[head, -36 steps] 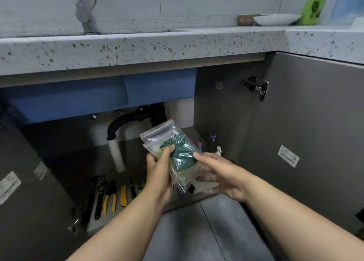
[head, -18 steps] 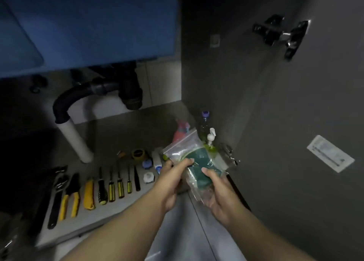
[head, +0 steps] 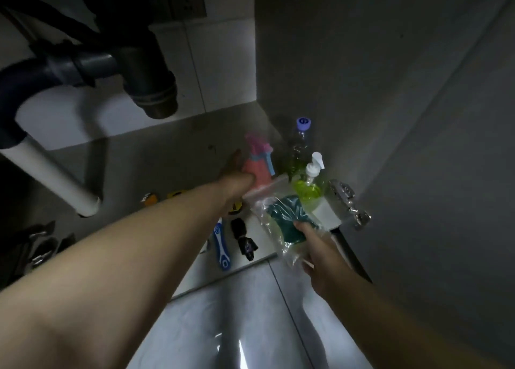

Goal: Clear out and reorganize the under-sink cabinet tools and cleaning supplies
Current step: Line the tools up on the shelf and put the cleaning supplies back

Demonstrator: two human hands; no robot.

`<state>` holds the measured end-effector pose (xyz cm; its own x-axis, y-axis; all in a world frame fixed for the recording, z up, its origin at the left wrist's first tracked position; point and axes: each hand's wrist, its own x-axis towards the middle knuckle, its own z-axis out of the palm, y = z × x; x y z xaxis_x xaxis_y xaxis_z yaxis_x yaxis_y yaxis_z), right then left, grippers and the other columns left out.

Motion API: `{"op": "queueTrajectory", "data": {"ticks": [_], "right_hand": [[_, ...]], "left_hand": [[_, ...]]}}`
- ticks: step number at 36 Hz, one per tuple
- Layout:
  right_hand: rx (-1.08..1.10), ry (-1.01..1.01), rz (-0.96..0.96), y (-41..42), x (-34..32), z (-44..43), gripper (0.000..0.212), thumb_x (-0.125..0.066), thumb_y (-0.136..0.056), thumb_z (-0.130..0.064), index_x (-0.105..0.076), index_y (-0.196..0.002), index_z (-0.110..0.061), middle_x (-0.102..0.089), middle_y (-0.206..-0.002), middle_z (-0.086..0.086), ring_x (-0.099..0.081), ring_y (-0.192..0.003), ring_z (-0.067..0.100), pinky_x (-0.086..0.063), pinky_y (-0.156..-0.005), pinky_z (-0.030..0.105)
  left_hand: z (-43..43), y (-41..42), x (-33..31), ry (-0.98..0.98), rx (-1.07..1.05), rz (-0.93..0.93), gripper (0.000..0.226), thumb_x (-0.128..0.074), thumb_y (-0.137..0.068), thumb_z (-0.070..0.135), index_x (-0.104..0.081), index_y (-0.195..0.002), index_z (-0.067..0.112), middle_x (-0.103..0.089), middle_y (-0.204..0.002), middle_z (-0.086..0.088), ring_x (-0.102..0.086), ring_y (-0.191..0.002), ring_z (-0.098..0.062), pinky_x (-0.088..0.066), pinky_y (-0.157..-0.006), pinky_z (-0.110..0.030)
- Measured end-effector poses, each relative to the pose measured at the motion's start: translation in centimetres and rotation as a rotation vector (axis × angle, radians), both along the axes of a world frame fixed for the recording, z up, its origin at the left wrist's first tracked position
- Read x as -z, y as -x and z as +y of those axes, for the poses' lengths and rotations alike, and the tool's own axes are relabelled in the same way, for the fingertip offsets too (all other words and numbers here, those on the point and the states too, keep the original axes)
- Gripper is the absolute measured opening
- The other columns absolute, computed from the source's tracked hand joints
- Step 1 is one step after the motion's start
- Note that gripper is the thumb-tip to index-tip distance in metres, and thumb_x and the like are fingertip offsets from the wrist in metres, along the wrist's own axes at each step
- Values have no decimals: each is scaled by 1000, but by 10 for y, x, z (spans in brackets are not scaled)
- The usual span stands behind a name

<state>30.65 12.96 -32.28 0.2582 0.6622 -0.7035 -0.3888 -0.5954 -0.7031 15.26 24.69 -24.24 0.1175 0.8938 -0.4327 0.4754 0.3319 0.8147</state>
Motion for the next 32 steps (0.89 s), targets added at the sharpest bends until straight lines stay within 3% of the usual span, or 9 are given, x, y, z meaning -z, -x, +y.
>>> {"op": "queueTrajectory", "data": {"ticks": [3, 5, 10, 16, 19, 22, 25, 28, 32], "right_hand": [[-9, 27, 6, 7, 6, 14, 44, -74, -85, -37, -58, -121, -18, -69, -112, 8, -64, -94, 19, -49, -68, 30], [-19, 35, 30, 11, 9, 22, 51, -73, -86, -39, -55, -127, -15, -68, -116, 12, -64, -95, 22, -51, -71, 32], [-29, 2, 26, 18, 10, 38, 43, -70, -90, -32, -60, -121, -4, -68, -103, 19, -60, -79, 26, -47, -58, 31], [-3, 34, -47, 22, 12, 56, 66, -76, -83, -36, -47, -132, -2, -66, -117, 25, -68, -102, 39, -55, -77, 43], [5, 33, -54, 24, 8, 62, 64, -76, -83, -35, -46, -131, -3, -67, -116, 24, -70, -99, 41, -59, -82, 52], [1, 42, -55, 24, 6, 62, 65, -76, -84, -38, -45, -132, -6, -66, -117, 21, -70, -97, 39, -61, -79, 50], [-17, 69, -71, 21, 5, 57, 71, -76, -82, -47, -42, -132, -11, -63, -120, 16, -69, -100, 32, -61, -80, 46], [-28, 77, -94, 18, 6, 51, 73, -74, -80, -55, -43, -131, -13, -62, -120, 13, -67, -100, 27, -61, -71, 37], [-38, 58, -108, 13, 8, 42, 72, -72, -80, -61, -45, -128, -15, -61, -117, 10, -66, -100, 23, -61, -70, 35]], "left_hand": [[7, -6, 3, -6, 49, 23, 20, -54, -99, 11, -58, -118, 13, -66, -125, -24, -65, -114, -39, -53, -99, -57], [12, -8, 3, -26, 52, 21, 19, -52, -101, 13, -61, -118, 13, -68, -119, -21, -67, -110, -38, -54, -98, -56], [31, -3, 15, -35, 52, 6, 28, -53, -99, 7, -62, -125, 14, -68, -118, -16, -68, -107, -34, -57, -95, -50], [40, 0, 29, -58, 27, -43, 51, -67, -89, -1, -54, -136, 13, -65, -123, -14, -65, -109, -29, -57, -92, -43], [37, -1, 40, -81, -8, -64, 62, -80, -82, 7, -51, -136, 18, -64, -122, -6, -64, -108, -24, -57, -81, -36], [34, -6, 54, 9, -12, -67, 63, -82, -83, 15, -51, -138, 17, -65, -125, -3, -63, -114, -23, -49, -73, -24], [36, -13, 69, -15, -65, -64, 72, -83, -81, 11, -45, -143, 14, -60, -133, -8, -59, -116, -22, -51, -82, -25], [38, -17, 76, -11, -110, -50, 83, -87, -77, 15, -42, -146, 14, -53, -139, -10, -54, -127, -27, -49, -106, -39], [38, -19, 76, -123, -145, 1, 95, -93, -67, 15, -37, -144, 18, -54, -137, -9, -54, -126, -27, -50, -106, -44]]}}
